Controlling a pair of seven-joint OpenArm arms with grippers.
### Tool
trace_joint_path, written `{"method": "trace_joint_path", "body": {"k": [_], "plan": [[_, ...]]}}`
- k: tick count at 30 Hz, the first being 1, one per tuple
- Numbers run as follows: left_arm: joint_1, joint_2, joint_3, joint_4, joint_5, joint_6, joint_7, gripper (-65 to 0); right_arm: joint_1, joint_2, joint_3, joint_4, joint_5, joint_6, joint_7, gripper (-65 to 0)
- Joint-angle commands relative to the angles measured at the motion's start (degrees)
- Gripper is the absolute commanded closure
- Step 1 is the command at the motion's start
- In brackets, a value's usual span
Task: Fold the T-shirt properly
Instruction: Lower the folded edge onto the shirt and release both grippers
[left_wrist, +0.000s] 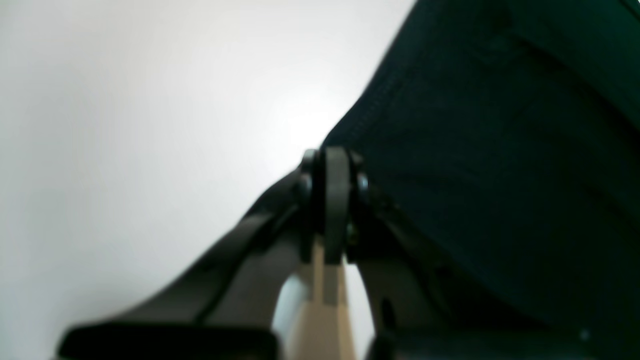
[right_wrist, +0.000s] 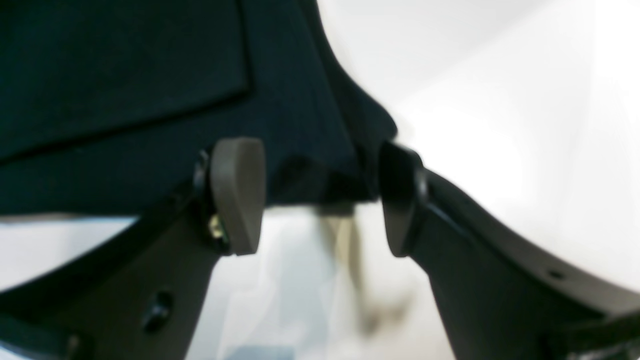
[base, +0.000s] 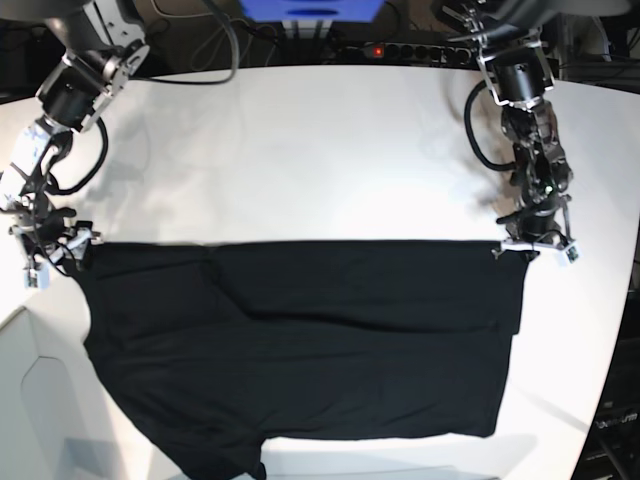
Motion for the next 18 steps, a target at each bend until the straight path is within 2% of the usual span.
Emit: {"method": "trace_joint_path", "body": {"k": [1, 7, 14, 16, 18], "plan": [[-0.37, -0.59, -0.07, 0.10, 0.30, 0.10, 1.54, -0.1, 1.08, 1.10, 0.38, -0.52, 0.79, 0.38, 1.00, -37.2], [-0.19, -0.76, -0.07, 0.10, 0.30, 0.10, 1.54, -0.1, 0.99, 2.33, 0.38, -6.59, 0.44, 0.38, 7.15, -37.2], [-0.02, -0.76, -0.07, 0.10, 0.56, 0.10, 1.54, -0.1, -0.51, 2.95, 0.03, -8.52, 0.88, 0.38, 7.68, -36.8], [-0.02, -0.76, -0.07, 0.10, 0.65, 0.10, 1.54, -0.1, -1.03, 2.95, 0.03, -8.52, 0.88, 0.38, 7.68, -34.4], [-0.02, -0.76, -0.07, 0.10, 0.65, 0.10, 1.54, -0.1, -1.30, 2.95, 0.03, -8.61, 0.88, 0.38, 7.76, -29.0]]}}
